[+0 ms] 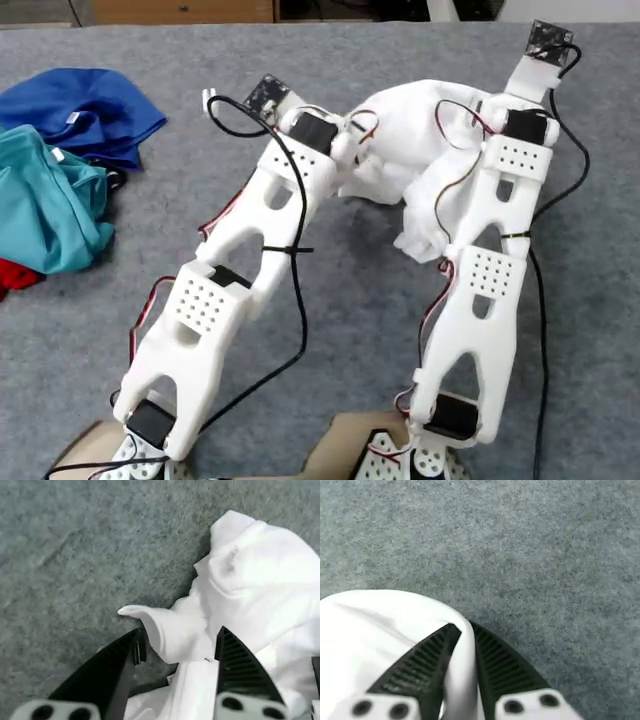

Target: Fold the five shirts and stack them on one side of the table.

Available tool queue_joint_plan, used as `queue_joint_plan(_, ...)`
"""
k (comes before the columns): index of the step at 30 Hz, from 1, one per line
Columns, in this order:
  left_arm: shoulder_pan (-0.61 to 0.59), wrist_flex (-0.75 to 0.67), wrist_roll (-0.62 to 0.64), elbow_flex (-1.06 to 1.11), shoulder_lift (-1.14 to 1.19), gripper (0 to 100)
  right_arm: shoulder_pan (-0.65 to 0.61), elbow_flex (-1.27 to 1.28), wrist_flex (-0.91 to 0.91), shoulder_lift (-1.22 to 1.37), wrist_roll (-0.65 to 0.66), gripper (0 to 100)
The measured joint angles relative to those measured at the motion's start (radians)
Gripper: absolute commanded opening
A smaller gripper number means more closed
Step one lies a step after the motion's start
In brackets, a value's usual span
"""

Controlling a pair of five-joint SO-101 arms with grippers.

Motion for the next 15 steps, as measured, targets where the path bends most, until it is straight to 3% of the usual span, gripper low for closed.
queue_joint_plan(9, 0.000, -0.120, -0.002, -0.009, 0.147, 13, 0.000, 0.000, 0.000, 0.000, 0.000, 3.1)
queue_joint_plan(15, 0.002, -0.130, -0.092, -0.037, 0.183, 6, 0.000, 0.000, 0.000, 0.000, 0.000, 3.1)
